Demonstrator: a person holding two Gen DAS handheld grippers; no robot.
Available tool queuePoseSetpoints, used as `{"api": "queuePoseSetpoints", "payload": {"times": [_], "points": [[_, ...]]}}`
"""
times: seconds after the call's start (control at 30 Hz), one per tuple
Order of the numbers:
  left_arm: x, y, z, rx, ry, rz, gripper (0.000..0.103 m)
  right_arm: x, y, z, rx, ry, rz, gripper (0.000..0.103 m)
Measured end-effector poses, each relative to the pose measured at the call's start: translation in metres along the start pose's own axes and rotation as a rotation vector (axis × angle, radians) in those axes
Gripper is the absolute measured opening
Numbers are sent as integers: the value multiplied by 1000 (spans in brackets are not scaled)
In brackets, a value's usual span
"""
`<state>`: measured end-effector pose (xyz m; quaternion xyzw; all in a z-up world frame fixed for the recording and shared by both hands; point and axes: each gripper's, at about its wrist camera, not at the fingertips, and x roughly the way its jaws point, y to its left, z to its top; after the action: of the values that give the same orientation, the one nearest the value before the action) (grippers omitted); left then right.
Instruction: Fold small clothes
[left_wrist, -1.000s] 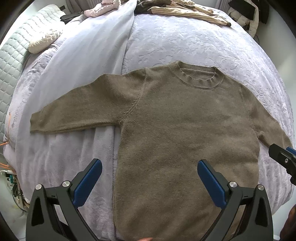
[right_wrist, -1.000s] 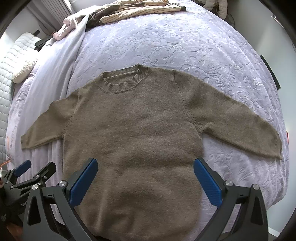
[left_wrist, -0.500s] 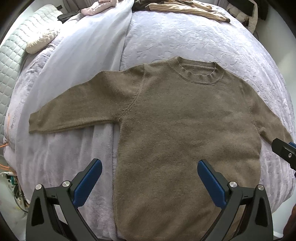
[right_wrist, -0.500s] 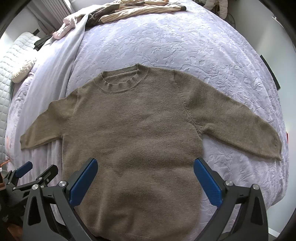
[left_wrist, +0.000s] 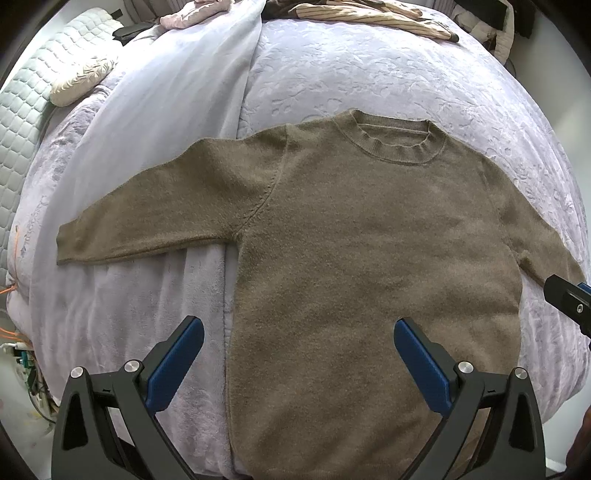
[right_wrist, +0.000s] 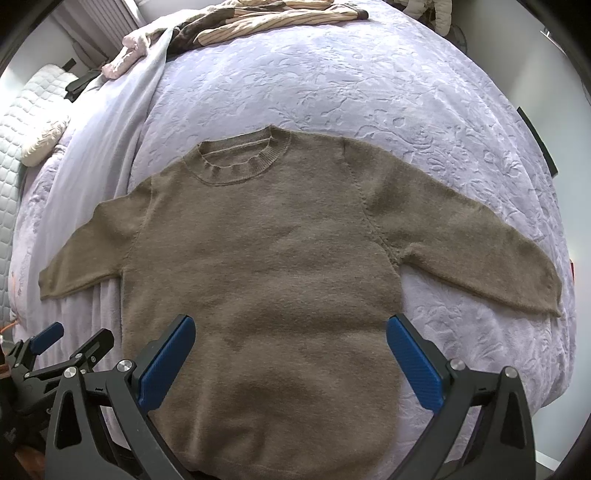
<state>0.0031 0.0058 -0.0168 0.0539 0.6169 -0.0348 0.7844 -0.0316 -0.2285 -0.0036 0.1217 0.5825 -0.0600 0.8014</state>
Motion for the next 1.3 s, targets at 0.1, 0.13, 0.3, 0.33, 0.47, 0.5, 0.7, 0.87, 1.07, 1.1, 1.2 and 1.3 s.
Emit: {"api": "queuePoseSetpoints", "payload": {"times": [0.1, 0.13, 0.3, 0.33, 0.47, 0.5, 0.7, 0.87, 1.07, 1.1, 1.2, 1.3], "points": [[1, -1, 0, 1, 5, 3, 103, 0, 0, 0, 1, 4, -2, 103], [2, -1, 0, 1, 6, 3, 103, 0, 0, 0, 1, 5, -3, 103], [3, -2, 0, 13, 8, 11, 103, 1, 1, 0, 1, 10, -5, 103], [3, -3, 0, 16, 8, 12, 103, 1, 1, 0, 0, 11, -5, 103], [5, -4, -1, 28, 14, 18, 103, 1, 2, -1, 1, 11, -7, 103], [5, -4, -1, 30, 15, 23, 103, 1, 2, -1, 1, 11, -7, 103], [9, 0, 0, 13, 25, 31, 103, 4, 4, -2, 0, 16, -10, 103], [14, 5, 0, -30, 60, 7, 103, 5, 5, -1, 3, 21, -13, 103], [17, 6, -1, -15, 63, 5, 103, 8, 5, -1, 0, 23, -18, 103], [17, 6, -1, -18, 64, 3, 103, 8, 5, -1, 0, 24, -18, 103], [19, 8, -1, -23, 72, -13, 103, 10, 4, 0, 4, 31, -21, 103], [20, 8, -2, -23, 70, -7, 103, 13, 4, 0, 2, 37, -24, 103]]}}
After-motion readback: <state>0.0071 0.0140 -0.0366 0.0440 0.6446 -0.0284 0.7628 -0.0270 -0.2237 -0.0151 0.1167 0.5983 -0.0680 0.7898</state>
